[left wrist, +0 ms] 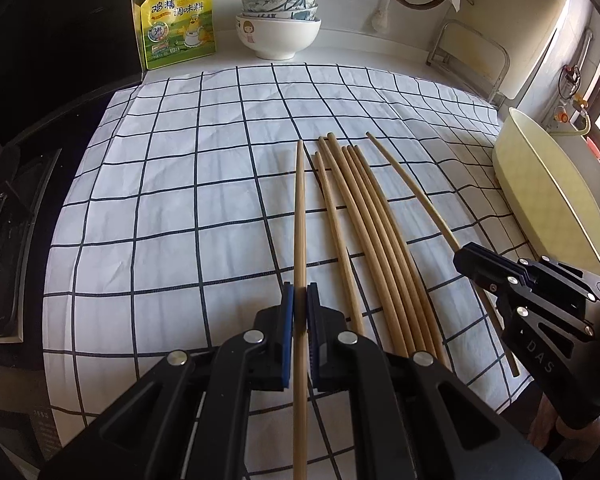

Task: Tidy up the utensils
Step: 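Close the left tool on one chopstick while the right tool grasps another chopstick, then carry both chopsticks over the white basin and open both tools to drop them, then move both open tools back from the basin to the chopstick bundle, then position the left tool over the bundle while the right tool separates one chopstick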

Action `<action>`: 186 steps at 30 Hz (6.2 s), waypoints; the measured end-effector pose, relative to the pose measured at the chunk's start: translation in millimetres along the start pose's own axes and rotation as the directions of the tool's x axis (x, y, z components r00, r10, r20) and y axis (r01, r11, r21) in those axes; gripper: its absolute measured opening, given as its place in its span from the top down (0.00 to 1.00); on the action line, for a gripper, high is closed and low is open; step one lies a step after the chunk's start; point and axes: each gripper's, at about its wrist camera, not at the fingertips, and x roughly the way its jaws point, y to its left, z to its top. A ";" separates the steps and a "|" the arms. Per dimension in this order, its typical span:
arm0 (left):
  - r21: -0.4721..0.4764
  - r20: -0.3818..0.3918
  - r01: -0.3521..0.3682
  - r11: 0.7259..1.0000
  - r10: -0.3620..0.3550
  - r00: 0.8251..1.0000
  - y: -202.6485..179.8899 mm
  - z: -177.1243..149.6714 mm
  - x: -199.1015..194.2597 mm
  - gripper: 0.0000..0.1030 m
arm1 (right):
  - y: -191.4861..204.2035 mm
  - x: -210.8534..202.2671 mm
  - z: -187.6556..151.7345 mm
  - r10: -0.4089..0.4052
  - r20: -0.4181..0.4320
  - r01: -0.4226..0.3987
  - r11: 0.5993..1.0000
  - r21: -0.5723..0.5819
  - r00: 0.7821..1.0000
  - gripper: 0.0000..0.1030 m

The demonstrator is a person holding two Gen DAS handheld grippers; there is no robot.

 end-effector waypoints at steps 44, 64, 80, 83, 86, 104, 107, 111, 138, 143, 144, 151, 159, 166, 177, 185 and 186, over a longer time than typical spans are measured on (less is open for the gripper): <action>0.365 -0.046 0.347 0.864 -0.355 0.934 -312.4 126.8 26.6 0.93 | -260.8 -107.1 -15.1 -0.278 0.064 0.220 0.864 0.452 0.959 0.94; 0.312 -0.039 0.275 0.909 -0.277 0.960 -288.2 114.7 37.6 0.59 | -261.4 -107.1 -22.3 -0.265 0.067 0.201 0.853 0.482 0.962 0.93; 0.283 0.080 0.195 0.939 -0.226 0.971 -234.1 84.0 -22.7 0.27 | -199.5 -143.1 -25.2 -0.291 0.139 0.210 0.884 0.417 0.947 0.47; 0.268 0.097 0.180 0.947 -0.212 0.972 -222.3 78.0 -31.1 0.21 | -190.1 -148.2 -28.2 -0.284 0.151 0.199 0.886 0.419 0.947 0.35; 0.269 0.110 0.162 0.950 -0.198 0.974 -214.1 71.1 -38.7 0.16 | -185.1 -150.7 -33.0 -0.269 0.146 0.183 0.882 0.433 0.952 0.29; 0.211 0.145 0.128 0.969 -0.160 0.976 -155.4 47.8 -72.9 0.06 | -140.5 -157.0 -36.0 -0.229 0.109 0.156 0.876 0.457 0.967 0.22; 0.186 0.144 0.122 0.975 -0.150 0.978 -142.1 46.2 -74.6 0.06 | -131.3 -154.9 -32.8 -0.218 0.108 0.148 0.880 0.452 0.970 0.21; 0.150 0.147 0.097 0.984 -0.119 0.982 -119.7 45.9 -76.4 0.06 | -119.7 -148.8 -27.5 -0.206 0.099 0.141 0.883 0.447 0.973 0.21; -0.012 0.145 -0.074 0.997 0.074 0.987 -12.3 33.7 -50.2 0.06 | -43.5 -81.4 0.4 -0.136 0.098 0.106 0.959 0.263 0.986 0.20; -0.025 0.135 -0.075 0.997 0.078 0.988 -7.5 35.5 -40.8 0.06 | -42.1 -68.3 5.3 -0.125 0.072 0.104 0.964 0.243 0.990 0.20; -0.025 0.134 -0.078 0.997 0.081 0.988 -7.0 35.6 -39.0 0.06 | -42.2 -65.8 6.3 -0.123 0.068 0.103 0.965 0.242 0.990 0.20; -0.023 0.120 -0.090 0.996 0.092 0.989 -3.5 36.4 -27.8 0.06 | -42.5 -48.2 13.0 -0.099 0.034 0.088 0.969 0.232 0.995 0.20; -0.026 0.090 -0.096 0.995 0.098 0.991 -0.7 35.0 -16.2 0.06 | -36.9 -36.1 16.5 -0.084 0.023 0.077 0.976 0.202 0.996 0.20; -0.039 0.074 -0.096 0.995 0.099 0.992 -0.2 33.7 -12.7 0.06 | -38.7 -30.2 12.7 -0.086 0.013 0.083 0.979 0.189 0.996 0.20; -0.029 0.051 -0.111 0.993 0.112 0.992 -2.5 29.0 -8.3 0.06 | -37.3 -18.7 5.1 -0.015 -0.008 0.016 0.985 0.172 1.000 0.20; -0.024 0.028 -0.132 0.991 0.132 0.991 10.1 19.4 -9.2 0.06 | -16.6 -2.3 -1.4 -0.015 -0.063 0.022 0.994 0.107 0.998 0.20; -0.025 0.025 -0.132 0.991 0.133 0.991 11.6 17.3 -9.0 0.06 | -14.8 -0.5 -2.7 -0.016 -0.071 0.023 0.995 0.101 0.997 0.20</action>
